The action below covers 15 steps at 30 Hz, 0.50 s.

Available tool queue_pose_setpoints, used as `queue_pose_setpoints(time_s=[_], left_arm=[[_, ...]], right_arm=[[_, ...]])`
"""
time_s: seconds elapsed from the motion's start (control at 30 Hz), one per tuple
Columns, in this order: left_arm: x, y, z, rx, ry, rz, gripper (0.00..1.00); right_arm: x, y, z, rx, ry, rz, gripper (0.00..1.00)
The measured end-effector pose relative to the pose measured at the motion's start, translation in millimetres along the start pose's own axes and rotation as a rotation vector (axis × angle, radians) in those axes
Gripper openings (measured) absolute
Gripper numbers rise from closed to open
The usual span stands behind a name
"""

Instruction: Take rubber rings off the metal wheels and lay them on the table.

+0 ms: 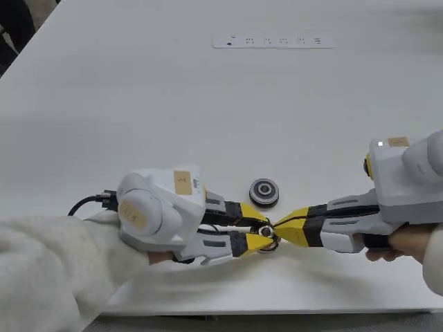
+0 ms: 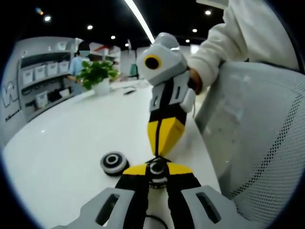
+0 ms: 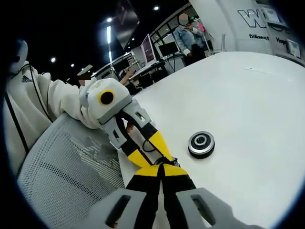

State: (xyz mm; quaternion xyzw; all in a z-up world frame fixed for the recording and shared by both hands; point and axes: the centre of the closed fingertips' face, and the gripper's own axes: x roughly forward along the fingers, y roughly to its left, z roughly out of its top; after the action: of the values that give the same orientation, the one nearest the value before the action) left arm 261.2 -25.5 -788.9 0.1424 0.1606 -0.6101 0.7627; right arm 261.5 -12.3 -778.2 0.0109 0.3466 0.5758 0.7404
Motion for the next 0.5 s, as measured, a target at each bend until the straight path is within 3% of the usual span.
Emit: queue_pose_setpoints(time_s=[0.23,0.37,0.5], left_arm=[[0.0,1.6,-0.6,-0.016,0.016,0.003,0.14],[-3.2,3.4,-1.5,-0.010,0.051,-0.007,0.14],[-11.3,7.8,-2.7,-0.005,0.058,0.003,0.22]], right_arm=[[-0.9,-5.2,-4.3,0.002,0.018,-0.016,0.00],[-2.3,-9.0,-5.4,0.010,0.025,-0.028,0.00],[-3.3,-8.9,-4.8,0.008,0.033,-0.033,0.00]])
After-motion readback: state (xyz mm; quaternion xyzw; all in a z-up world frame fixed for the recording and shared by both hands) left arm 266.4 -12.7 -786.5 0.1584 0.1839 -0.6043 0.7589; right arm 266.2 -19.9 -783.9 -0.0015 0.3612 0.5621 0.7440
